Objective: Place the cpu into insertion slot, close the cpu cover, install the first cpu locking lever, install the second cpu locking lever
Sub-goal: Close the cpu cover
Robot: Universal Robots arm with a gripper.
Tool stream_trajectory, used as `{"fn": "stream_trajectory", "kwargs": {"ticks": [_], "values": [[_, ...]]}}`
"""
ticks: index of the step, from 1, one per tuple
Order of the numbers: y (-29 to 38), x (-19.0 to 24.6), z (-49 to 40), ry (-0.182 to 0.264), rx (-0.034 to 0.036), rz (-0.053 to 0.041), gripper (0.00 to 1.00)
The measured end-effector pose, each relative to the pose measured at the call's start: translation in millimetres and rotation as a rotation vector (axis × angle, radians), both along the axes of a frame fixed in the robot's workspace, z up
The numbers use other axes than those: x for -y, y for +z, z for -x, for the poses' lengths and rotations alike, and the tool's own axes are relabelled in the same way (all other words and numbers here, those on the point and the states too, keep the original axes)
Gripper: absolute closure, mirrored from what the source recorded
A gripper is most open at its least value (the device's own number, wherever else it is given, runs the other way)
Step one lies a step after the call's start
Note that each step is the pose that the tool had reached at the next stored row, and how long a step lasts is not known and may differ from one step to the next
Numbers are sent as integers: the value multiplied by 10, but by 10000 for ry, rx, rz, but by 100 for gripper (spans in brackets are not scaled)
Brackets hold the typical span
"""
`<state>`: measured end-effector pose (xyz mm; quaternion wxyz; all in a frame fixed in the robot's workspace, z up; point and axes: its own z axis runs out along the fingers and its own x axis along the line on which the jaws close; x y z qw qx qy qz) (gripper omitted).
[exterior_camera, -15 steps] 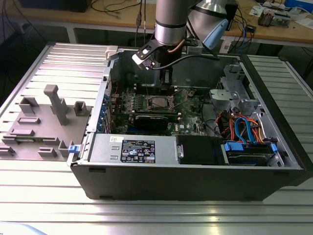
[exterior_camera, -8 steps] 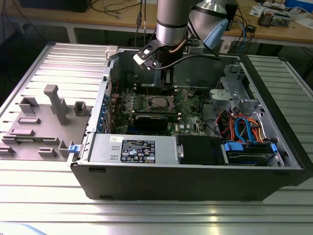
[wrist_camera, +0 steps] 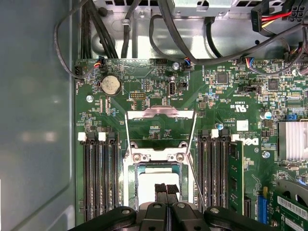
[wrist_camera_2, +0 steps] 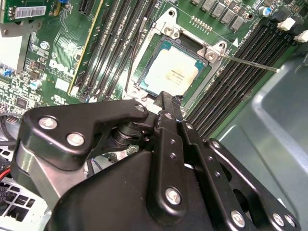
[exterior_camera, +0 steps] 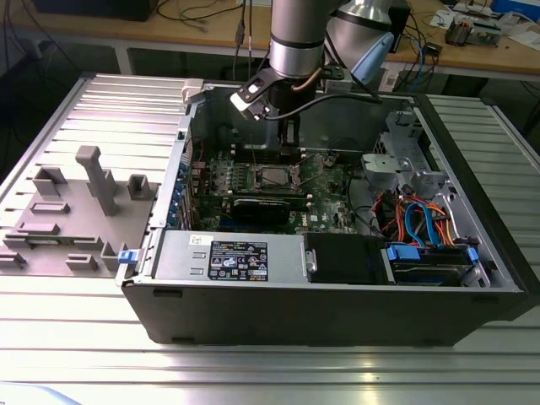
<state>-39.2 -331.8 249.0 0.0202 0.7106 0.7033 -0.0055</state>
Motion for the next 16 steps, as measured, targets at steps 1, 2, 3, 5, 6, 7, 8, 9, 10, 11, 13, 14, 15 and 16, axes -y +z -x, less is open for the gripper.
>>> {"fn": "stream_trajectory", "kwargs": {"ticks": [1,2,3,5,6,7,8,9,10,11,13,14,15,16], "values": [[4,0,0,0,1,1,89],[13,0,0,0,1,4,89],[22,0,0,1,1,5,89],[31,0,0,1,1,7,89],[31,0,0,1,2,5,89],[31,0,0,0,2,5,89],[32,0,0,1,2,6,89],[33,0,0,1,1,7,89],[33,0,0,0,1,7,89],[36,0,0,0,1,7,89],[39,0,0,0,1,7,89],[40,0,-1,-1,1,8,89],[40,0,-4,0,0,8,89],[40,0,-5,0,0,8,89]]}}
